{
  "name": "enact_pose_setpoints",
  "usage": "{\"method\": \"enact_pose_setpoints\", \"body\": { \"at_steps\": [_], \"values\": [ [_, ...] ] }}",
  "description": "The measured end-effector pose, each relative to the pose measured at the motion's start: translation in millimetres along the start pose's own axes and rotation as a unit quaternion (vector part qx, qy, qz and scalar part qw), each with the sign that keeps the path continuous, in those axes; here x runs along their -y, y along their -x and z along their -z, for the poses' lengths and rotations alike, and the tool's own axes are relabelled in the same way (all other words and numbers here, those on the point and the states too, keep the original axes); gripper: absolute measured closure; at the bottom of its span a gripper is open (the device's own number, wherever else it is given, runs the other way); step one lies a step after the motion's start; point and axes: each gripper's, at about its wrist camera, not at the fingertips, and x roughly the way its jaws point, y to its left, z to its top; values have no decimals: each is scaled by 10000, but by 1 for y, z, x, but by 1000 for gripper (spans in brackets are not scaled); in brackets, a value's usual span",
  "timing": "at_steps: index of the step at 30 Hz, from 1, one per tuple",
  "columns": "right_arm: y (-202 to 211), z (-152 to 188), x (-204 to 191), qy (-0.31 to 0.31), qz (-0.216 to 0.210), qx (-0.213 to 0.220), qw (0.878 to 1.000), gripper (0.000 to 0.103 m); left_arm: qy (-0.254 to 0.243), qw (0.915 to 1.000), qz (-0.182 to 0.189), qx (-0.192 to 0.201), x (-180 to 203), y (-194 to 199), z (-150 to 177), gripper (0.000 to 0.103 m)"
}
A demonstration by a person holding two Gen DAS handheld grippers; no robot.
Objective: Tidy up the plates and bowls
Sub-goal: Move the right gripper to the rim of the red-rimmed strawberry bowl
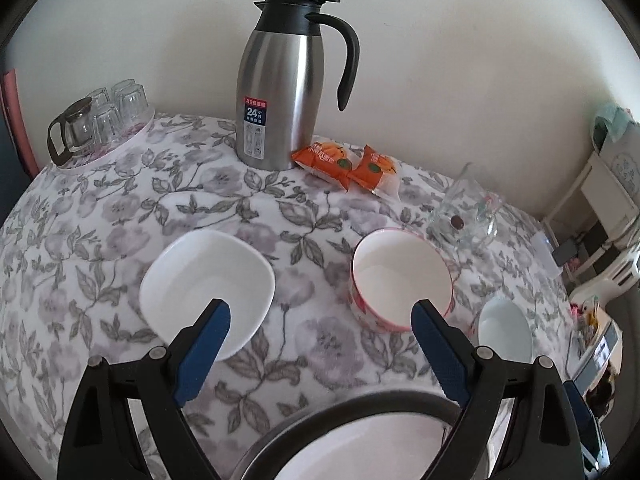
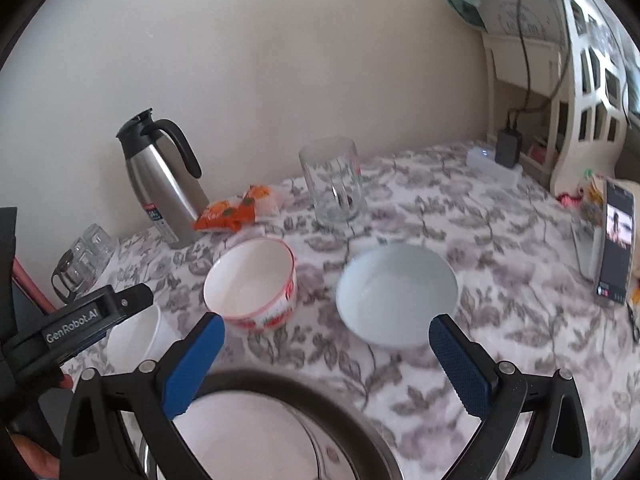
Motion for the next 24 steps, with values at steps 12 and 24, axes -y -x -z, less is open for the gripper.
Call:
{"method": "enact_pose_setpoints", "body": {
  "at_steps": [12, 24],
  "values": [
    [-25, -38, -1, 29, 132, 182, 9997, 0, 185, 9998, 42, -107, 3, -24, -31, 11],
    [-64, -51, -2, -249, -292, -92, 9992, 0, 228, 9990, 163, -351, 5, -57, -40, 11]
  ]
}}
